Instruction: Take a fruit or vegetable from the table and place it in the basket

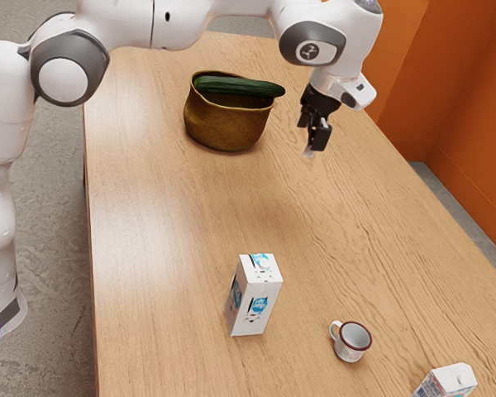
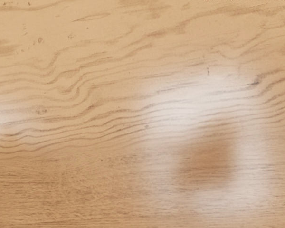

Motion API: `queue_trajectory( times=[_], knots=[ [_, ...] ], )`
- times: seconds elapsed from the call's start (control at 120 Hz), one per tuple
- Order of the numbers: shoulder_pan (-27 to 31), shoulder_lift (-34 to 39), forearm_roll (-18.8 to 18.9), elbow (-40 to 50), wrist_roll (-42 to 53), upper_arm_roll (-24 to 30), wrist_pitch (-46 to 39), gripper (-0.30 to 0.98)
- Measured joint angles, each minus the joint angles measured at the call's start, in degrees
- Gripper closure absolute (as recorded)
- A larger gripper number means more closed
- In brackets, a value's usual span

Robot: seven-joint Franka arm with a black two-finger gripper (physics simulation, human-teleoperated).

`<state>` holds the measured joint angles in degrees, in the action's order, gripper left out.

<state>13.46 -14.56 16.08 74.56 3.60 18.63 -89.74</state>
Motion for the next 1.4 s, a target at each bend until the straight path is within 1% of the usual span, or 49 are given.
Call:
queue_trajectory(
  times=[0.467,1.058,1.4],
  knots=[
    [-0.7,-0.9,-0.1,0.0,-2.0,-0.1,-1.2,0.00],
    [-0.2,-0.8,-0.2,0.4,-3.0,-0.4,-2.4,0.00],
    [-1.2,-0.7,-0.1,0.0,-3.8,0.0,-2.6,0.00]
  ],
)
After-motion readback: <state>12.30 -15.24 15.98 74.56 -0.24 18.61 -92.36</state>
